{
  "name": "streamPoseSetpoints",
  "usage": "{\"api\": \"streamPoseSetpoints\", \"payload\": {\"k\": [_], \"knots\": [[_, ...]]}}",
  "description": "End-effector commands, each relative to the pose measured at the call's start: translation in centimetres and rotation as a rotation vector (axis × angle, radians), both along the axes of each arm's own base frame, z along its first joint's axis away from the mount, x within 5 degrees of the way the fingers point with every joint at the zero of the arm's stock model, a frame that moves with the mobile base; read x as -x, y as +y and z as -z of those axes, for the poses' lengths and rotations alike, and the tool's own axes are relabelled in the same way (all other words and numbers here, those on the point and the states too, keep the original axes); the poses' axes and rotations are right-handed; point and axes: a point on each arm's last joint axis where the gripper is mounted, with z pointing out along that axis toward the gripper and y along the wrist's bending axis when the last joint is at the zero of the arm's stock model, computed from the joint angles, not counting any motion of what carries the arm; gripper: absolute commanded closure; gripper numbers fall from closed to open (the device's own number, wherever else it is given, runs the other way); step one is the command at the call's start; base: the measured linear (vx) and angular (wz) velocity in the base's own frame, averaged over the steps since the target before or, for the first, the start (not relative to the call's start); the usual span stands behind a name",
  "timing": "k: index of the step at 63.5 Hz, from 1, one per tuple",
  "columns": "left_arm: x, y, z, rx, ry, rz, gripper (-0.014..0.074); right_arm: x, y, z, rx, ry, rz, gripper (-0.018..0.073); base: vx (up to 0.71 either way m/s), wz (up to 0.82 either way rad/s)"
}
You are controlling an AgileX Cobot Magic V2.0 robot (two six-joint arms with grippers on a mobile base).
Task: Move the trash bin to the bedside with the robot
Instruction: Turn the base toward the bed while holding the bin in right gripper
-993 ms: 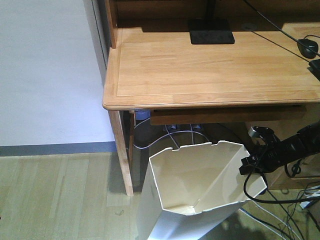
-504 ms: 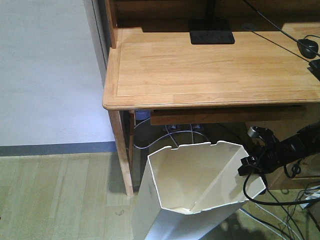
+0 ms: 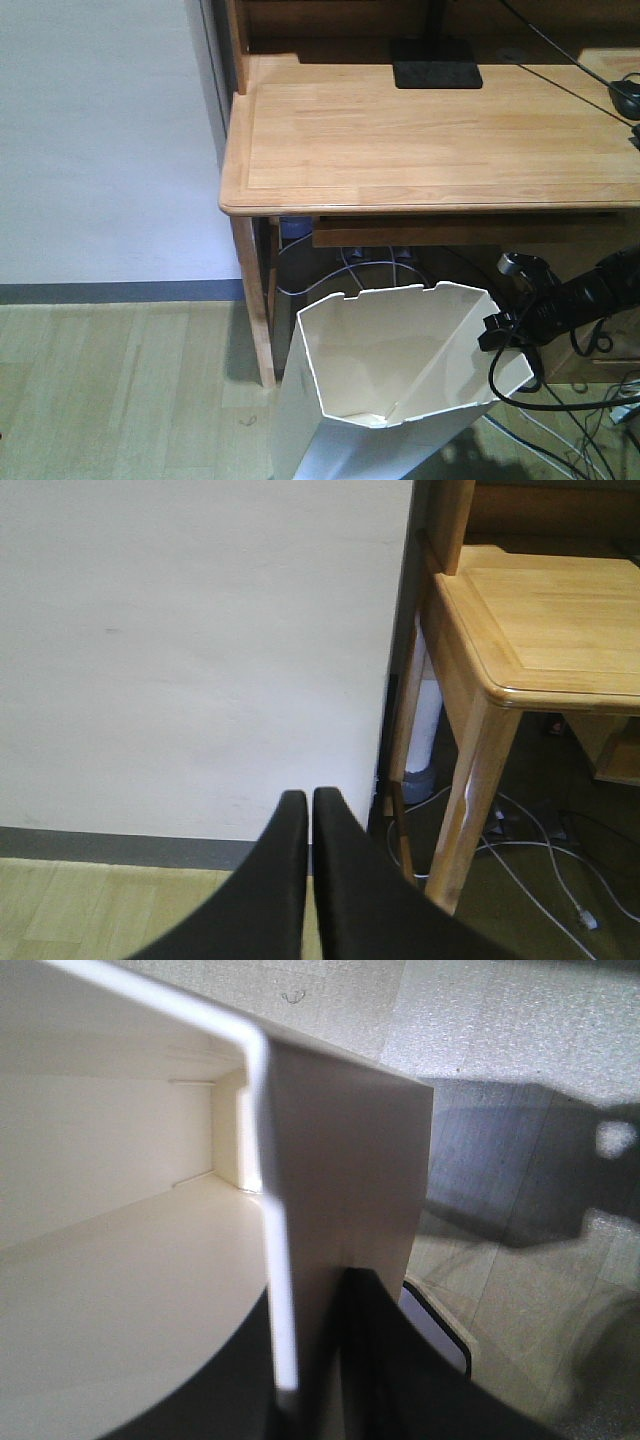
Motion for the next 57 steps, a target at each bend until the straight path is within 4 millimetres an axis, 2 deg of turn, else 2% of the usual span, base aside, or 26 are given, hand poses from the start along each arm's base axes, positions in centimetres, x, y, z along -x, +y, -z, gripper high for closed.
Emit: {"api": "streamPoseSetpoints", "payload": {"k": [1, 24, 57], "knots": [[-0.08, -0.03, -0.54, -0.004, -0.077, 0.004, 0.0603, -0.73, 1.11, -3.82, -0.209, -0.006, 0.014, 0.0564, -0.04, 0.15], [-0.08, -0.03, -0.54, -0.004, -0.077, 0.004, 0.0603, -0.72, 1.11, -3.82, -0.209, -0.006, 0.013, 0.0564, -0.07, 0.3], [-0.08, -0.03, -0.54, -0.004, -0.077, 0.004, 0.0603, -0.73, 1.11, -3.81, -0.208, -0.006, 0.013, 0.0564, -0.05, 0.58]]}}
